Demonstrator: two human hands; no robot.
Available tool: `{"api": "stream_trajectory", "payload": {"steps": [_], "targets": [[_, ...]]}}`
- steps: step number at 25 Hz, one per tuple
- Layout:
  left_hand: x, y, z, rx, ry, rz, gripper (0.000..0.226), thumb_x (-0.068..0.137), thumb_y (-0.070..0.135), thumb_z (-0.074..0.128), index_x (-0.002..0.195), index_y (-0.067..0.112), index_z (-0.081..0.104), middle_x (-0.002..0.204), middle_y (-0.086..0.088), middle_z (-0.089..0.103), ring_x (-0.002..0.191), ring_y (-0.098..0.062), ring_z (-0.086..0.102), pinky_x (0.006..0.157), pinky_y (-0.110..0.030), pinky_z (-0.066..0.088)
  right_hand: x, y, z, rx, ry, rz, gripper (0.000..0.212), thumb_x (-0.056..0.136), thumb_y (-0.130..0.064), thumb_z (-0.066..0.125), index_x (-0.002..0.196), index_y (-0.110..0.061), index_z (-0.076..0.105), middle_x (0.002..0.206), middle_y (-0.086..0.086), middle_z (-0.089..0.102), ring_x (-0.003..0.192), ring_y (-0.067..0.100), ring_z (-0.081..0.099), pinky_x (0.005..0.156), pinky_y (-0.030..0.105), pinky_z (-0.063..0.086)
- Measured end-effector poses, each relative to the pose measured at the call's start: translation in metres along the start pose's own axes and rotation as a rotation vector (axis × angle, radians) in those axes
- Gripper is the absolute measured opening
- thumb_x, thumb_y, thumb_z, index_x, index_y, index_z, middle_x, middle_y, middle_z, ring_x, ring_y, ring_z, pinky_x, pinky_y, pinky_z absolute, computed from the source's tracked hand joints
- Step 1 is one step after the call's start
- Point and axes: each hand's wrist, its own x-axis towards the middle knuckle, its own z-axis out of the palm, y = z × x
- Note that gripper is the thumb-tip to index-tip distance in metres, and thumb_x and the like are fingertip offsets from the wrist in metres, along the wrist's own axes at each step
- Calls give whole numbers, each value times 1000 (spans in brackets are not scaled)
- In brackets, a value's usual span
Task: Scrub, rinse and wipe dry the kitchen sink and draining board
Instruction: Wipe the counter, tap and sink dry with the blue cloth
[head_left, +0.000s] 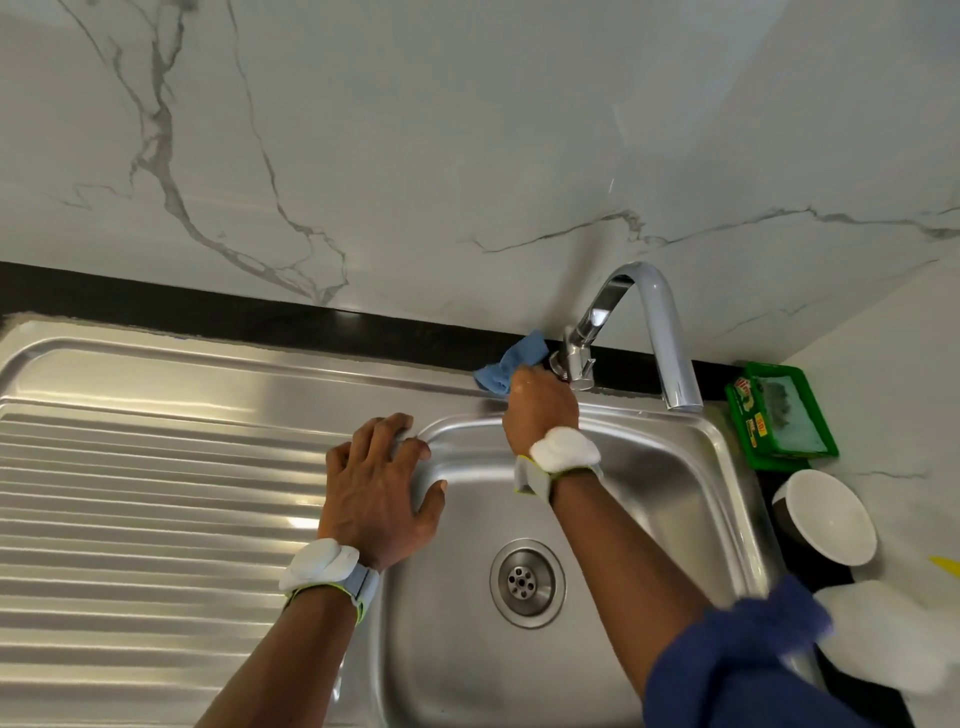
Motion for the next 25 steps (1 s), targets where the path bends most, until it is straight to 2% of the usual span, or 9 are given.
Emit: {"api": "stream_trajectory", "payload": {"steps": [2, 4, 7, 10, 12, 15, 20, 23, 25], "targets": [[0, 1, 1, 7, 8, -1, 46, 77, 61, 64, 112, 30, 68, 145, -1, 51, 133, -30, 46, 98, -48, 40, -29, 13, -16, 180, 173, 113, 37, 87, -10, 59, 122, -19, 66, 111, 10, 72, 104, 33, 65, 82, 33, 49], [1, 1, 2, 14, 9, -2, 46, 77, 61, 63, 111, 30, 68, 145, -1, 51, 132, -30, 46, 97, -48, 40, -51, 25, -30, 414, 361, 245, 59, 87, -7, 58, 142, -27, 51, 112, 9, 72, 104, 29, 67, 87, 36, 52], [0, 0, 2, 10, 12, 1, 45, 77, 60, 63, 111, 30, 69, 144, -1, 51, 132, -30, 46, 97, -48, 40, -55, 38, -32, 476, 423, 84, 75, 92, -8, 56, 156, -32, 25, 114, 10, 70, 100, 26, 68, 89, 41, 58], [0, 1, 1, 19, 2, 1, 45, 77, 60, 63, 110, 30, 69, 144, -1, 51, 131, -30, 46, 97, -48, 41, -50, 42, -30, 365, 375, -210, 59, 91, -8, 58, 143, -30, 43, 107, 3, 71, 91, 19, 69, 78, 38, 61], [0, 1, 1, 17, 1, -5, 44, 77, 59, 63, 110, 30, 69, 144, -1, 51, 132, -30, 46, 96, -48, 40, -44, 45, -27, 331, 302, -293, 61, 89, -5, 60, 144, -28, 48, 124, -1, 67, 105, 15, 66, 85, 37, 60], [0, 1, 1, 23, 1, -6, 43, 77, 59, 63, 110, 31, 68, 144, -1, 51, 131, -30, 46, 96, -48, 40, -30, 56, -34, 356, 200, -261, 74, 92, -14, 57, 158, -29, 27, 141, -3, 59, 112, 14, 64, 91, 29, 58], [0, 0, 1, 26, -3, 0, 43, 77, 58, 64, 110, 30, 68, 144, -1, 51, 131, -31, 46, 97, -48, 40, -25, 69, -34, 484, 110, -173, 84, 93, -7, 57, 160, -30, 13, 145, -15, 55, 87, -1, 66, 81, 21, 57], [0, 1, 1, 26, -3, -2, 43, 77, 57, 65, 110, 30, 68, 144, -1, 51, 132, -31, 46, 98, -49, 40, -17, 71, -33, 687, 16, -115, 67, 96, -2, 55, 155, -20, 29, 145, -9, 55, 128, 8, 56, 89, 17, 55], [0, 1, 1, 18, 3, -5, 43, 77, 57, 65, 110, 30, 68, 144, -1, 51, 132, -31, 46, 98, -49, 40, -14, 72, -32, 705, 19, -125, 59, 96, -2, 55, 150, -18, 37, 143, -10, 57, 134, 13, 51, 94, 20, 54]]}}
